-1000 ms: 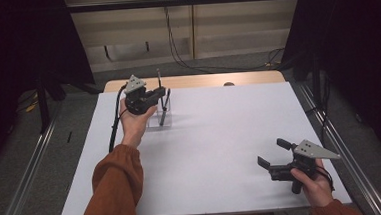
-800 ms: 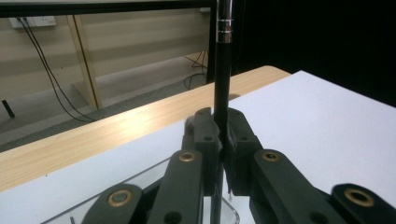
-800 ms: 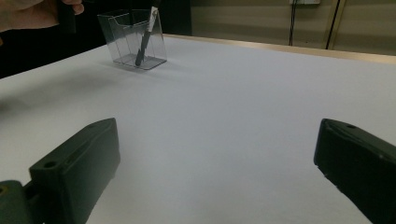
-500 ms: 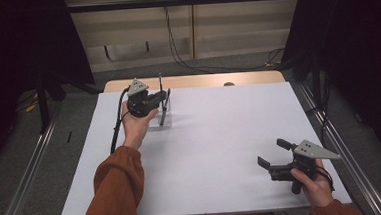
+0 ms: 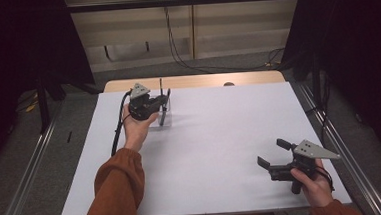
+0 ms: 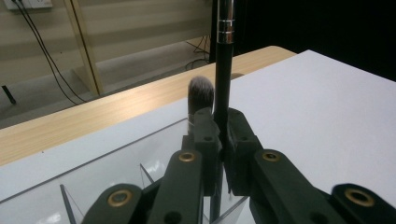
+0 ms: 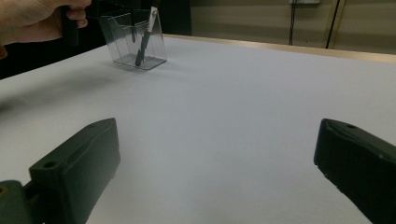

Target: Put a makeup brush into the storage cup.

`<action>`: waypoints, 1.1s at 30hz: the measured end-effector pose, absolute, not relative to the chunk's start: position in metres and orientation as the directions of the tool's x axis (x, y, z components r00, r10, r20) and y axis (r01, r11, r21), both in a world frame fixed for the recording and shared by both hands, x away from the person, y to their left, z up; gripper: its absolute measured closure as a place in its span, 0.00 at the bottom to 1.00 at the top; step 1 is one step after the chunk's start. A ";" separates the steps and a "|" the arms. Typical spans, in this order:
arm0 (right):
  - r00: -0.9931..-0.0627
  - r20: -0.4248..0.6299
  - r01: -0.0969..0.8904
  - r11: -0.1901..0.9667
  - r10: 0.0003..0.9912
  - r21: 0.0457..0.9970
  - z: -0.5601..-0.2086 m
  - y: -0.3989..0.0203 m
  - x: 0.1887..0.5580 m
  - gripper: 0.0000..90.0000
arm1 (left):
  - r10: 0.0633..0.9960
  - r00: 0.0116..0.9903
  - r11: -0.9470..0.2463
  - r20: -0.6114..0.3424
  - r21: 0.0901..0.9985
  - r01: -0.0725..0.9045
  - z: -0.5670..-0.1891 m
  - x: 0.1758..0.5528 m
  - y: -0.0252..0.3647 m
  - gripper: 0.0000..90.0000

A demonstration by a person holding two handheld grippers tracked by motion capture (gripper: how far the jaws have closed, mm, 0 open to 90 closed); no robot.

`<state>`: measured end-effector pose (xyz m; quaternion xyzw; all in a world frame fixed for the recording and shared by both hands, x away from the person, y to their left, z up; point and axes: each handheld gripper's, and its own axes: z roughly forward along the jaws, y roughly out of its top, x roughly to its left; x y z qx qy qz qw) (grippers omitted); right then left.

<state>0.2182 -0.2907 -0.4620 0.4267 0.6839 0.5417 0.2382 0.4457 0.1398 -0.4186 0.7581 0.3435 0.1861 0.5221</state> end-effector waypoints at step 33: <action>-0.528 0.126 0.323 0.061 0.840 0.945 -0.463 -0.291 0.220 0.00 | 0.728 0.679 -0.218 -0.097 0.906 0.363 -0.429 0.443 0.146 0.70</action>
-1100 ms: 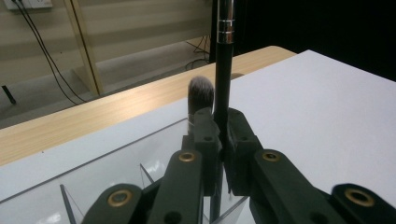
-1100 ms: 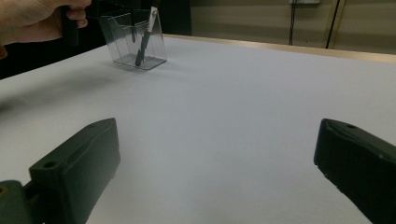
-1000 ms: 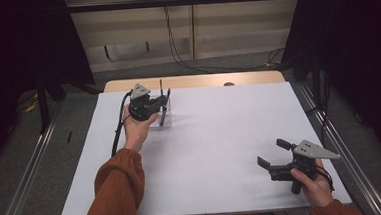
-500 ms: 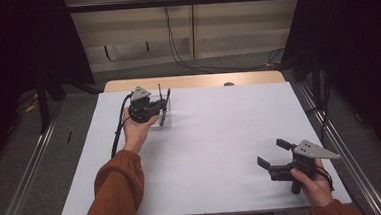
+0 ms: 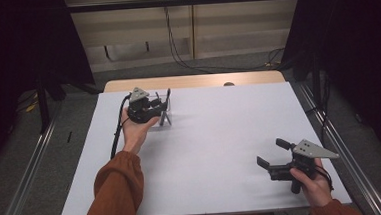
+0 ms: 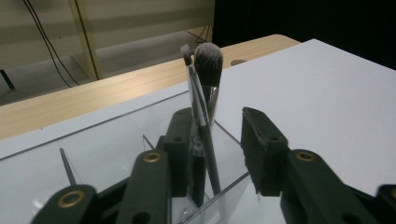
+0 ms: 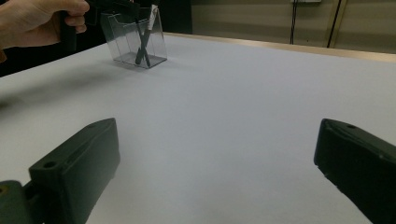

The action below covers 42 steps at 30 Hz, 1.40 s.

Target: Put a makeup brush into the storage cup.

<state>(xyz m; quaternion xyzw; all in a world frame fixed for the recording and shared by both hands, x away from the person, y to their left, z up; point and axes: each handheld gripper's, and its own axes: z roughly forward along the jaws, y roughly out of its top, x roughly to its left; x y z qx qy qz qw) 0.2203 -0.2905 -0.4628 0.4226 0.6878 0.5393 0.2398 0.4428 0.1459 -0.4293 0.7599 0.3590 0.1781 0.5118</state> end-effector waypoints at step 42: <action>-0.512 0.108 0.305 0.063 0.852 0.950 -0.461 -0.293 0.215 0.00 | 0.736 0.672 -0.159 -0.076 0.947 0.280 -0.407 0.398 0.177 0.03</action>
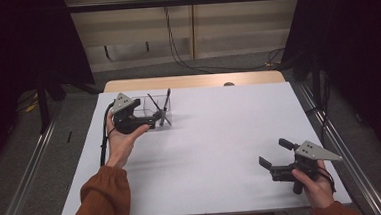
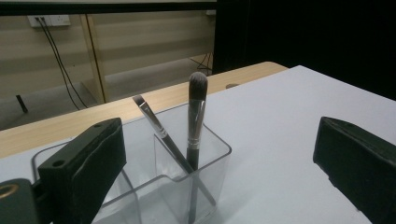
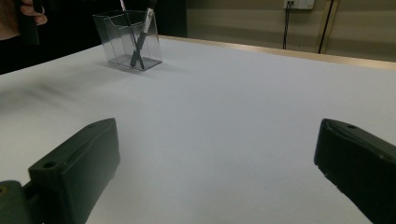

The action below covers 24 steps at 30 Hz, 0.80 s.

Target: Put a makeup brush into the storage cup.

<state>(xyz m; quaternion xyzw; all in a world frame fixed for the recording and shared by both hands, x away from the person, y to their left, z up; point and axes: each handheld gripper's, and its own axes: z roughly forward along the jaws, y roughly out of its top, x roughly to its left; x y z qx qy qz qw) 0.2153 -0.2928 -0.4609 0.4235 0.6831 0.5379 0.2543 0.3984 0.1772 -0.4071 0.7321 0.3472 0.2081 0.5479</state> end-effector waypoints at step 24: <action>-0.512 0.115 0.310 0.058 0.851 0.949 -0.461 -0.294 0.214 0.00 | 0.751 0.655 -0.156 -0.081 0.943 0.295 -0.419 0.355 0.209 0.03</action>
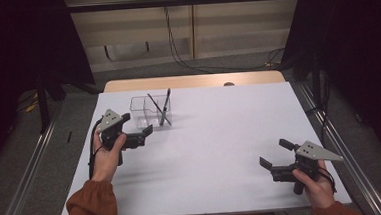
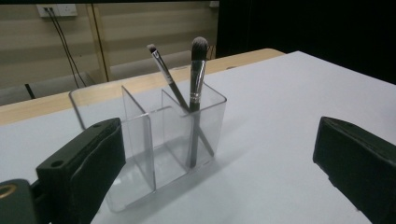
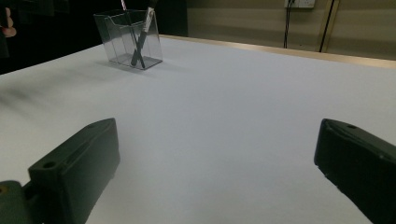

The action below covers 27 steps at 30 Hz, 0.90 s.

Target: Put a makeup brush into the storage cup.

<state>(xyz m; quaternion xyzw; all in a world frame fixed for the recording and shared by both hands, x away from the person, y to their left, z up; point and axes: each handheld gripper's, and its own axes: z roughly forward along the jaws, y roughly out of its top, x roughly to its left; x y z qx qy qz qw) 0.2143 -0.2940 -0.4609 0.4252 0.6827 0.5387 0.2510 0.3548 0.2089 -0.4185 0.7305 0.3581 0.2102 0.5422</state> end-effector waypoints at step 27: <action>-0.510 0.109 0.307 0.062 0.853 0.950 -0.460 -0.294 0.213 0.00 | 0.751 0.658 -0.159 -0.056 0.952 0.263 -0.430 0.292 0.232 0.03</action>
